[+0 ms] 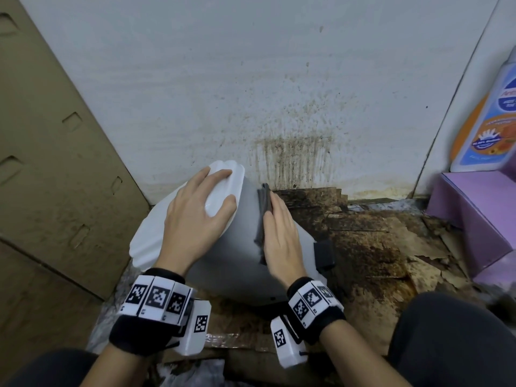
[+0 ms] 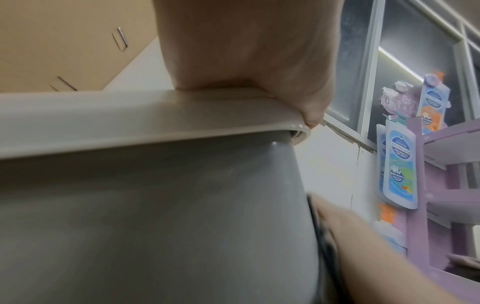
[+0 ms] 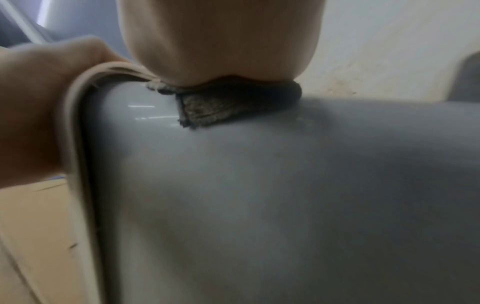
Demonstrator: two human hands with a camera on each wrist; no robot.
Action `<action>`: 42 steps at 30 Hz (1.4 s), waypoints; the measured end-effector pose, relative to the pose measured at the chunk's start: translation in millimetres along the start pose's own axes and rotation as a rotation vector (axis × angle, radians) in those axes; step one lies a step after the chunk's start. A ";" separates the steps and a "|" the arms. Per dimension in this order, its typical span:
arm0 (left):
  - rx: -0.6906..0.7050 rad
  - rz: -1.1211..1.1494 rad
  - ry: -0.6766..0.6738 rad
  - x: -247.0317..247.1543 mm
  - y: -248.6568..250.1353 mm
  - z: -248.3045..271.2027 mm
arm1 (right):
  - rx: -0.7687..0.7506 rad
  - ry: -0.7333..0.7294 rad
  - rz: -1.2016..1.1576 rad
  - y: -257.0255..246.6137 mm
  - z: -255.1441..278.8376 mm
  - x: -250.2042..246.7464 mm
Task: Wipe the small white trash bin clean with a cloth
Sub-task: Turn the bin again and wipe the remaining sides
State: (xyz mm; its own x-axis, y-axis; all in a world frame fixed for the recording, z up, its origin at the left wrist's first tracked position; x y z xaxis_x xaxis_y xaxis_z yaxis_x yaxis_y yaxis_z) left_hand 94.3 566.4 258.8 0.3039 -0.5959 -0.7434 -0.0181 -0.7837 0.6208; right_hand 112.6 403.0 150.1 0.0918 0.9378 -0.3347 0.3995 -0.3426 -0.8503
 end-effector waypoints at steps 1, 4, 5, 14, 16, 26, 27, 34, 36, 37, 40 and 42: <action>-0.004 0.005 0.002 -0.4 -0.5 -0.5 | 0.036 0.025 0.014 12.0 8.1 -2.4; -0.009 0.007 0.005 -0.7 0.2 -1.9 | 0.161 0.121 0.057 38.8 29.7 -6.8; -0.006 0.005 0.006 -0.4 0.9 -2.3 | 0.191 0.158 0.067 42.7 32.9 -7.1; -0.002 -0.025 0.021 5.6 6.4 1.0 | 0.256 0.226 -0.002 -1.4 22.3 9.5; -0.002 -0.029 0.020 6.9 7.2 0.2 | 0.144 0.183 -0.035 -27.8 16.7 17.8; 0.006 -0.039 -0.002 5.9 5.2 -2.4 | -0.189 0.103 0.094 -13.9 43.8 10.4; 0.005 -0.041 -0.004 6.5 5.6 -2.8 | -0.169 0.118 0.112 -2.0 51.9 8.0; -0.006 -0.037 -0.005 4.3 3.8 -4.8 | 0.003 0.191 0.178 62.6 100.0 1.1; -0.008 -0.031 -0.001 3.9 3.5 -5.2 | 0.025 0.209 0.183 68.6 102.1 1.0; -0.008 -0.028 0.001 4.0 3.7 -5.3 | 0.034 0.217 0.184 70.5 102.5 1.0; 0.000 -0.026 0.004 5.5 4.1 -5.3 | 0.071 0.218 0.196 72.7 106.6 1.0; 0.001 -0.026 0.007 5.4 3.3 -5.6 | 0.086 0.202 0.222 73.8 112.0 2.4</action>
State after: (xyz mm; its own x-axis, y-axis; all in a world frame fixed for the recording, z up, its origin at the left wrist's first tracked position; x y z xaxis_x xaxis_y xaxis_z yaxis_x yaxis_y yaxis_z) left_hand 101.2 561.6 258.3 0.3114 -0.5743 -0.7571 -0.0112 -0.7989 0.6014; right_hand 40.1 373.7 41.1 0.3513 0.8288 -0.4354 0.2717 -0.5353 -0.7998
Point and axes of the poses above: each hand's wrist, its own z-axis away from the middle knuckle, its own x-axis out of the palm, y = z × x, the point moved 2 cm from there along -z, towards the middle knuckle, and after that the axes turned 11 degrees about -x, right-handed, at the moved point
